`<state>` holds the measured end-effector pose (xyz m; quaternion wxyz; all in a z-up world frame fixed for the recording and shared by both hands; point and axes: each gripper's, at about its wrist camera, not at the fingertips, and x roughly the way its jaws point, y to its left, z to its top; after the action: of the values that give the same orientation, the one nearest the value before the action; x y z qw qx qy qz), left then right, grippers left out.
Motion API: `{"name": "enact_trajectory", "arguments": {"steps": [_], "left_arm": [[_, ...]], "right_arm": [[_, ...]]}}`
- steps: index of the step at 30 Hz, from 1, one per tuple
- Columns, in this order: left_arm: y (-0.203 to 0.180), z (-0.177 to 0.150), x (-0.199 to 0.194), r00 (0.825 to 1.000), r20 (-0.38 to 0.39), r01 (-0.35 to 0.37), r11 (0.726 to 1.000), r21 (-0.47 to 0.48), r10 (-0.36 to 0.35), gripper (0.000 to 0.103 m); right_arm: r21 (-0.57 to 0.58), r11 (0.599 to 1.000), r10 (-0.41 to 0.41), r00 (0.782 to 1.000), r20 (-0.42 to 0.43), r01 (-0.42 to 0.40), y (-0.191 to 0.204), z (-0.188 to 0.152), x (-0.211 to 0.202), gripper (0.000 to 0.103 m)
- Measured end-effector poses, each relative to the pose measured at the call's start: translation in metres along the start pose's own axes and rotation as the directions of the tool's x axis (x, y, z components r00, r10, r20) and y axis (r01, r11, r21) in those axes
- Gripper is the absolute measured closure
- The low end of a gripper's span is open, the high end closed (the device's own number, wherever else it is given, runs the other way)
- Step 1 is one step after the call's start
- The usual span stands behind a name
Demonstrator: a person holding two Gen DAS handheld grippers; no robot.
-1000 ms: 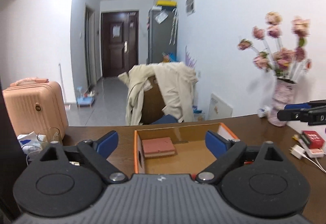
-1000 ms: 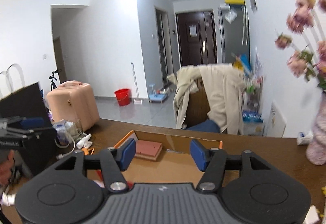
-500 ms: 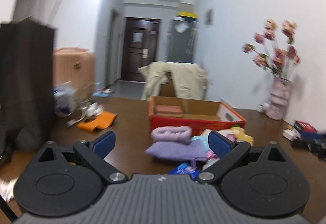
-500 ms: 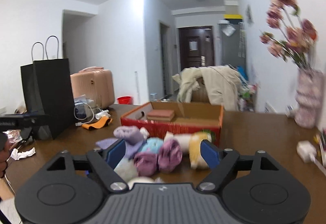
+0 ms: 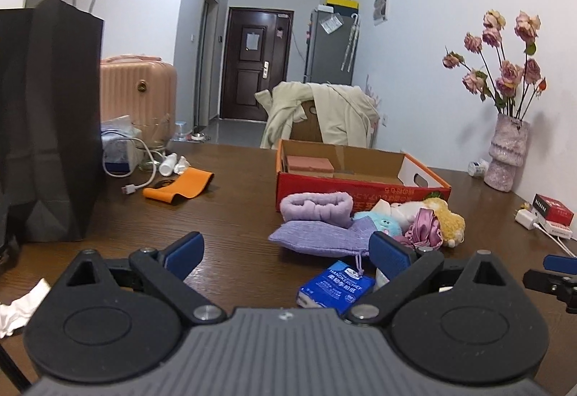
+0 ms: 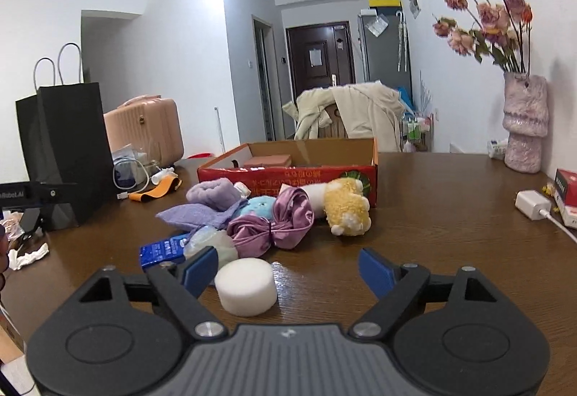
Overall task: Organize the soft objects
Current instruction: 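Reach the left tool to the white-and-yellow plush toy and grasp it, then lift the plush toy into the box and release it from the left tool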
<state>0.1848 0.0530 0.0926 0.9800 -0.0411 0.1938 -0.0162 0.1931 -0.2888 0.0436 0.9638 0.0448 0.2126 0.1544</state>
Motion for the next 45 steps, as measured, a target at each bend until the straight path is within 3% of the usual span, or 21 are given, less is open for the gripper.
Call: {"name": "enact_trajectory", "arguments": {"steps": [5,10,13,15,19,22,25,26,29,33,36,40,45], "left_arm": [[-0.015,0.009,0.031,0.999,-0.028,0.033,0.999,0.022,-0.033,0.003],[-0.049,0.025,0.078,0.991,-0.055,0.122,0.990,0.074,-0.118,0.004],[-0.076,0.040,0.117,0.980,-0.089,0.186,0.975,0.119,-0.176,0.024],[-0.092,0.050,0.147,0.967,-0.129,0.235,0.965,0.119,-0.220,0.037],[-0.123,0.059,0.206,0.940,-0.224,0.289,0.948,0.131,-0.255,0.051],[-0.142,0.051,0.240,0.933,-0.270,0.287,0.945,0.157,-0.238,0.051],[-0.149,0.037,0.259,0.909,-0.322,0.325,0.934,0.147,-0.266,0.051],[-0.149,0.034,0.263,0.898,-0.339,0.341,0.930,0.135,-0.280,0.052],[-0.148,0.032,0.269,0.876,-0.367,0.377,0.919,0.116,-0.313,0.052],[-0.153,0.026,0.275,0.847,-0.407,0.421,0.899,0.120,-0.342,0.055],[-0.155,0.027,0.272,0.852,-0.386,0.429,0.894,0.129,-0.353,0.059],[-0.155,0.039,0.250,0.867,-0.327,0.437,0.889,0.140,-0.375,0.059],[-0.146,0.058,0.207,0.884,-0.237,0.442,0.886,0.140,-0.403,0.059]], "right_arm": [[0.030,1.000,-0.003,1.000,-0.018,0.004,-0.012,0.005,0.024,0.019],[0.068,0.996,-0.054,0.998,-0.045,0.057,-0.036,0.022,0.058,0.020],[0.090,0.992,-0.080,0.995,-0.063,0.086,-0.051,0.034,0.081,0.023],[0.103,0.991,-0.077,0.994,-0.072,0.084,-0.062,0.043,0.100,0.028],[0.081,0.994,-0.070,0.994,-0.090,0.077,-0.074,0.059,0.140,0.035],[0.072,0.995,-0.063,0.992,-0.107,0.071,-0.076,0.060,0.166,0.037],[0.029,0.996,-0.083,0.987,-0.135,0.088,-0.074,0.052,0.184,0.038],[0.024,0.996,-0.081,0.987,-0.141,0.085,-0.075,0.048,0.186,0.044],[0.086,0.996,-0.024,0.990,-0.140,0.036,-0.083,0.045,0.188,0.057],[0.142,0.990,0.005,0.991,-0.131,0.014,-0.089,0.043,0.188,0.060],[0.220,0.975,0.034,0.992,-0.121,-0.006,-0.099,0.045,0.184,0.062],[0.172,0.985,0.014,0.998,-0.058,-0.004,-0.087,0.057,0.163,0.062],[0.190,0.981,0.035,0.999,-0.007,-0.033,-0.075,0.073,0.129,0.062]]}}
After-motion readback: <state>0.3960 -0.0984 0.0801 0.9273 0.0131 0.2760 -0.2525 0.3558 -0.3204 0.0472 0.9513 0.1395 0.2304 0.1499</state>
